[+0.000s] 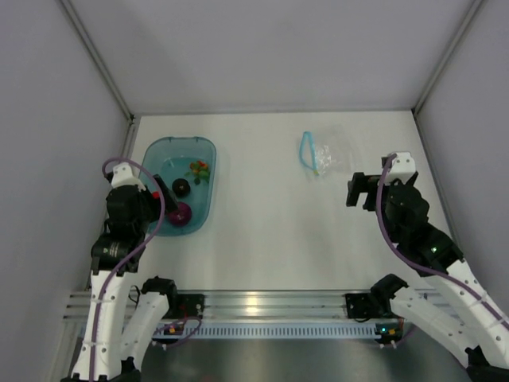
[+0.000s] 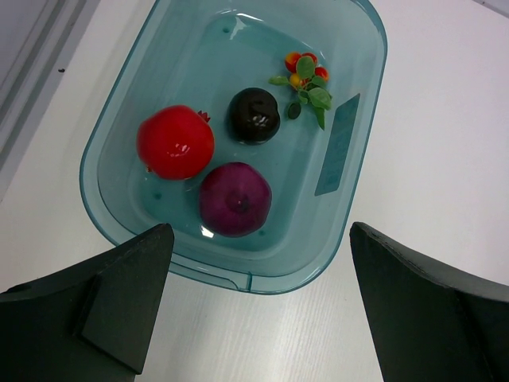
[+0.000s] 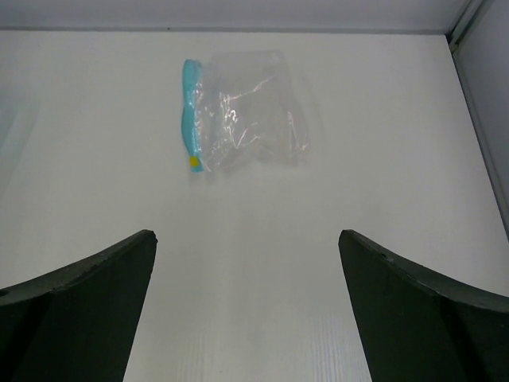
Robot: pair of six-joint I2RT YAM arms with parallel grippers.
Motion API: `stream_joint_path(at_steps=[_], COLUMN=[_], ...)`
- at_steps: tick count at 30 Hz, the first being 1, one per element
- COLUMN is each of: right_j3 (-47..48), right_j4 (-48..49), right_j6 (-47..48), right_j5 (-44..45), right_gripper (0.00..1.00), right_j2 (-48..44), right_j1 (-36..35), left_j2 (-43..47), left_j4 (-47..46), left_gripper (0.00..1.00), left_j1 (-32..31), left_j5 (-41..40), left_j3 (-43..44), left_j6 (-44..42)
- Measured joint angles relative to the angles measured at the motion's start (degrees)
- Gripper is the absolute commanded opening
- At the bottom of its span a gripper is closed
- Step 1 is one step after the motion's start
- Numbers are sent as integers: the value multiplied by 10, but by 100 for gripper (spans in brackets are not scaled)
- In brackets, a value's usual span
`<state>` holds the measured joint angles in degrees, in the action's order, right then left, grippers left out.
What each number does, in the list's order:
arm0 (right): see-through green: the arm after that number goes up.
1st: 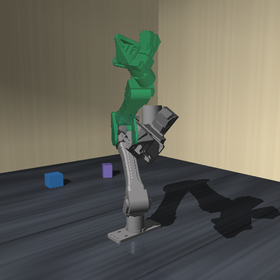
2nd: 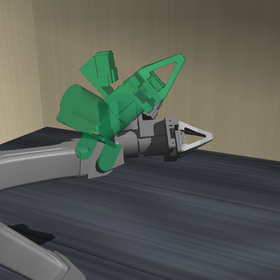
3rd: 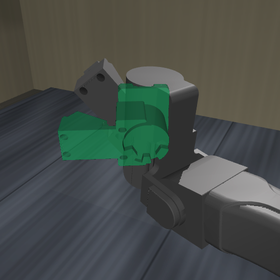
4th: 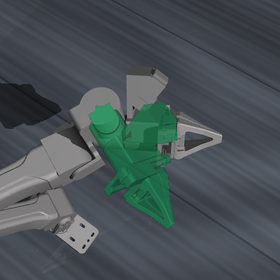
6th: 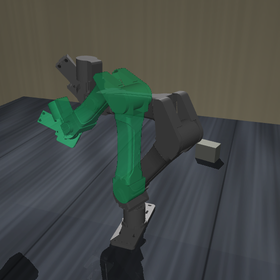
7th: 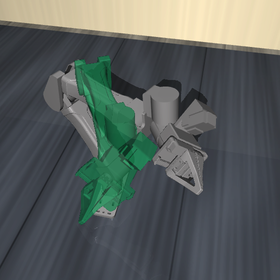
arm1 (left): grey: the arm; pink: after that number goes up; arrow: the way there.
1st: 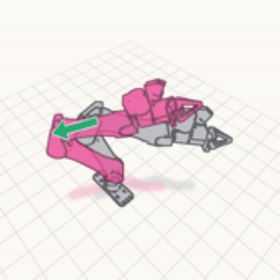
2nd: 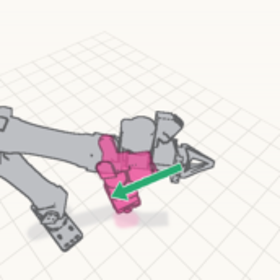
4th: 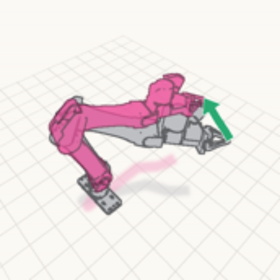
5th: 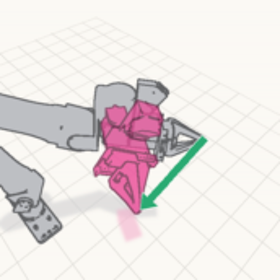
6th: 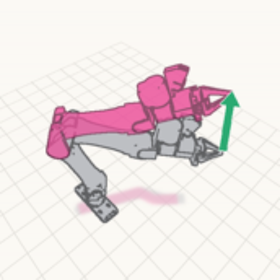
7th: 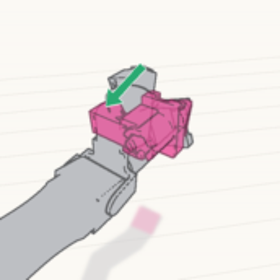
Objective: Open the zip-top bag and remove the fake food
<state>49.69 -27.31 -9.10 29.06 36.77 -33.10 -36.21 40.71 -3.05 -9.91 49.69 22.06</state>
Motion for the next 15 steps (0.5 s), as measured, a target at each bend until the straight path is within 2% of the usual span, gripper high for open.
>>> stream_joint_path(at_steps=[8, 15], right_j3=[-47, -52], right_j4=[-15, -18], right_j6=[-21, -31], right_j5=[-2, -3], right_gripper=[100, 100], right_j2=[-66, -76], right_j1=[0, 0], left_j2=[1, 20], left_j4=[0, 0], left_gripper=[98, 98], left_j1=[0, 0], left_j5=[-2, -18], left_j3=[-7, -11], left_j6=[1, 4])
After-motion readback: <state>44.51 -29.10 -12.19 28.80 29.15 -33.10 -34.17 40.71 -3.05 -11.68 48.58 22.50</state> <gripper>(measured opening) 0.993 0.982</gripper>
